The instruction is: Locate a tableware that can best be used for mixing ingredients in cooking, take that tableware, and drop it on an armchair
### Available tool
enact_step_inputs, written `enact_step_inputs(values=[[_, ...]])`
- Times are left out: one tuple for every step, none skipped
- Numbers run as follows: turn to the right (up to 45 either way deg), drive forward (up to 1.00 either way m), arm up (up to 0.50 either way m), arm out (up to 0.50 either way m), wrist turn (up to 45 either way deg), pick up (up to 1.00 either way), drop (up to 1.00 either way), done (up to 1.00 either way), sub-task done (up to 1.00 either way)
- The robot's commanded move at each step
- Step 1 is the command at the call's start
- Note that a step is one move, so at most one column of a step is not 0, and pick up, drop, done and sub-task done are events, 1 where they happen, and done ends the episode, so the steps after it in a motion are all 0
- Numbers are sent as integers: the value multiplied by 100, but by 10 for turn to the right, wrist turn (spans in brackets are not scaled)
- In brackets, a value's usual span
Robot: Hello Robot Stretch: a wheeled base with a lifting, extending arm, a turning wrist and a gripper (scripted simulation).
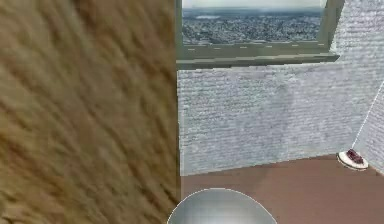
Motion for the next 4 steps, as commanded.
enact_step_inputs(values=[[-450,0,0,0,0,0,0,0,0],[-450,0,0,0,0,0,0,0,0],[-180,0,0,0,0,0,0,0,0],[0,100,0,0,0,0,0,0,0]])
